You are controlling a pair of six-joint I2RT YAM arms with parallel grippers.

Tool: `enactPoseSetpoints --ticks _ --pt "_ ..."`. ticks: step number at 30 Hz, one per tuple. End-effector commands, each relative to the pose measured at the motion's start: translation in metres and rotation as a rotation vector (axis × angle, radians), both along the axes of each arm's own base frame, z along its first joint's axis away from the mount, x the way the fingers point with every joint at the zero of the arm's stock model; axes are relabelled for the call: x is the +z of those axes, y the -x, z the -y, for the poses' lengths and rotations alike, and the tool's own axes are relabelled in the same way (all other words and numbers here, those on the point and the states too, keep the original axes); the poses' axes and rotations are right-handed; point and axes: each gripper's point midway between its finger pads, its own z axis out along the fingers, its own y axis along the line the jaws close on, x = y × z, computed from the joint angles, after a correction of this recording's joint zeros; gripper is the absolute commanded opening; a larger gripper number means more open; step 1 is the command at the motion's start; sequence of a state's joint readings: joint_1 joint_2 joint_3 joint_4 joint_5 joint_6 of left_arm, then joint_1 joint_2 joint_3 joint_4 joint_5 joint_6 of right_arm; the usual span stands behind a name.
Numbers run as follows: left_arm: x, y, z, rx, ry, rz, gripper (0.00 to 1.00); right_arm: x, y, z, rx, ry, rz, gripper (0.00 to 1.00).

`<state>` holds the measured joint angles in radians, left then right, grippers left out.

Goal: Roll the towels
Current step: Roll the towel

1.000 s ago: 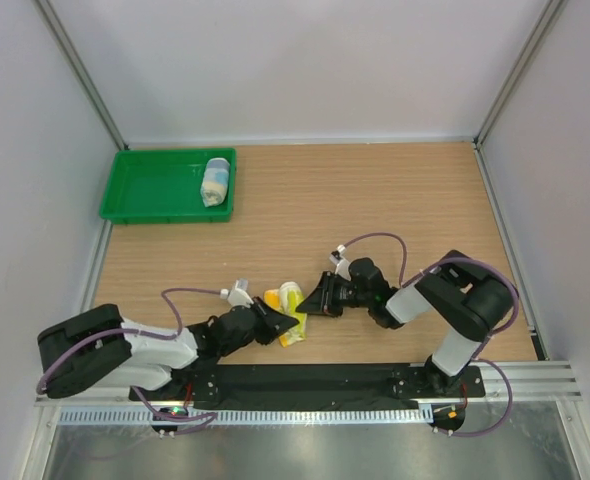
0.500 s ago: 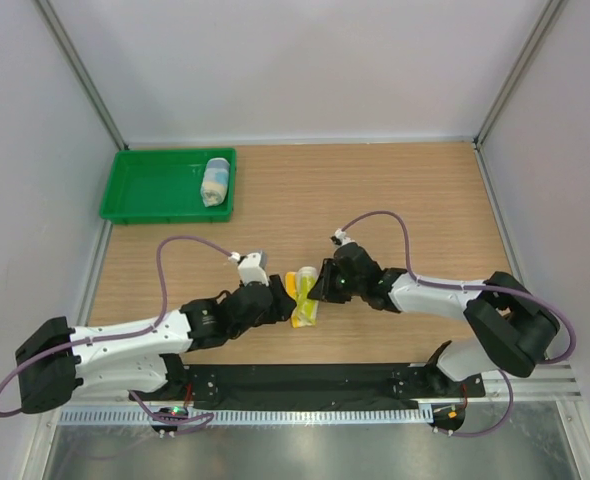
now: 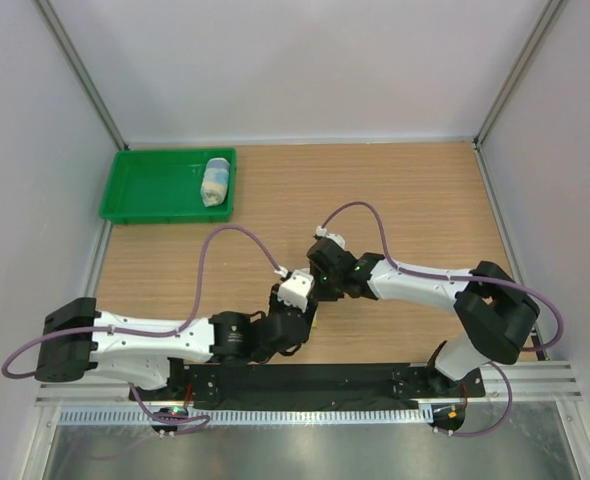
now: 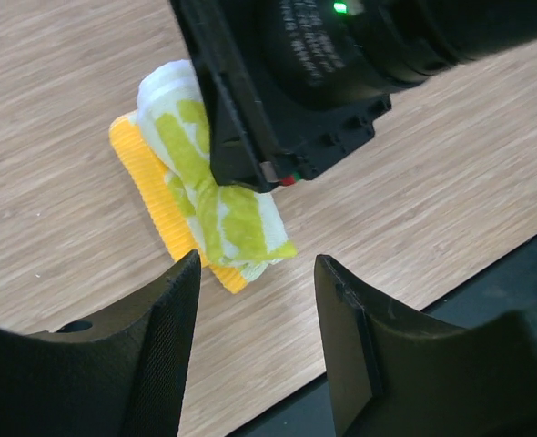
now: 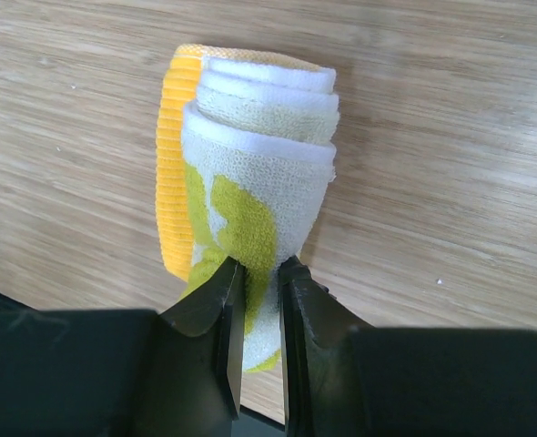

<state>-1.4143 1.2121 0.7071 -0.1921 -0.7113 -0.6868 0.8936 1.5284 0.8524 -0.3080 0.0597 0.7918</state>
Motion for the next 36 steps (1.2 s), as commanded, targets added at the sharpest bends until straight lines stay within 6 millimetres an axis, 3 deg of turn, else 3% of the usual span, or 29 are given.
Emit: enactPoseSetpoints --ticks 1,9,14,18,25,28,29,36 --pt "0.022 -0.003 0.015 0.019 0.031 0.123 0.54 -0.014 0.009 0.012 0.011 0.124 -0.044 0.09" --pt "0.006 0.004 0.037 -0.010 -0.083 0.186 0.54 -0.010 0.010 0.001 0.028 0.153 -0.049 0.09" --pt "-0.016 0.003 0.045 -0.007 -0.152 0.188 0.57 -0.004 0.010 -0.004 0.038 0.148 -0.046 0.09" --pt "-0.042 -0.001 0.038 0.049 -0.229 0.161 0.62 -0.001 0.011 -0.005 0.044 0.148 -0.044 0.10" --pt "-0.078 -0.003 0.029 0.100 -0.278 0.109 0.61 0.000 0.014 -0.004 0.052 0.143 -0.051 0.10" --pt "-0.087 -0.002 0.023 0.116 -0.278 0.091 0.54 0.001 0.016 -0.006 0.058 0.133 -0.056 0.10" --pt "-0.090 -0.003 0.020 0.123 -0.281 0.083 0.47 0.004 0.016 -0.007 0.057 0.124 -0.055 0.10" --pt "-0.119 0.006 -0.004 0.133 -0.280 -0.003 0.34 0.015 0.019 -0.022 0.092 0.019 -0.095 0.14"
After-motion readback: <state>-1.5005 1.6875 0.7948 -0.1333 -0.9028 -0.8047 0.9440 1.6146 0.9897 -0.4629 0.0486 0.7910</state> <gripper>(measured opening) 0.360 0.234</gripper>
